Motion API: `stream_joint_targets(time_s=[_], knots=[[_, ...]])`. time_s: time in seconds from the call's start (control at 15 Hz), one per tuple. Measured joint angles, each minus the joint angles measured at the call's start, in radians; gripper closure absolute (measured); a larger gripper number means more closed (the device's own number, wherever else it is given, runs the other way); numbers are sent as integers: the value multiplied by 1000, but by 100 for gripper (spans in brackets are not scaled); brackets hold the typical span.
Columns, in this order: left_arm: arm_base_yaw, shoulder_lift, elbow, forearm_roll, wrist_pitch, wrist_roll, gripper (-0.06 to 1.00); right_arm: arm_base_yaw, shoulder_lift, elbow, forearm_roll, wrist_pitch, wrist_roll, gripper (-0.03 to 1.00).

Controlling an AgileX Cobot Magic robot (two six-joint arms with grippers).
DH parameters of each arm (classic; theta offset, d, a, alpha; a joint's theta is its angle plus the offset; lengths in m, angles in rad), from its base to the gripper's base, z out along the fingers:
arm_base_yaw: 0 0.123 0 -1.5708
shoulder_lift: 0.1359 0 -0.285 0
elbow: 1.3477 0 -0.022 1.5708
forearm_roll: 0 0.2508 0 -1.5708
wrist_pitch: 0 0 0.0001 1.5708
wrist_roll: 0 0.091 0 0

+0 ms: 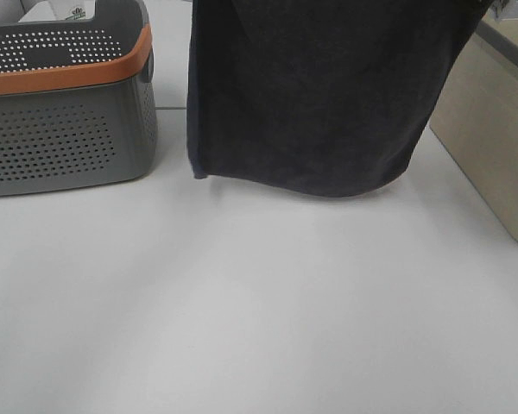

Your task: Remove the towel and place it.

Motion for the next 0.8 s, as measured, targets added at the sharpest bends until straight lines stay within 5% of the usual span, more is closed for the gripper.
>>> stream_joint_targets(time_s=[0.2, 0.6, 0.8], knots=[[20, 55, 0, 3, -27, 0, 94, -33, 38, 0, -119, -65, 170, 95], [50, 217, -136, 1, -107, 20, 94, -239, 128, -8, -121, -486, 271, 95], [57, 326, -309, 2, -109, 76, 94, -317, 217, -92, -122, -604, 336, 95]])
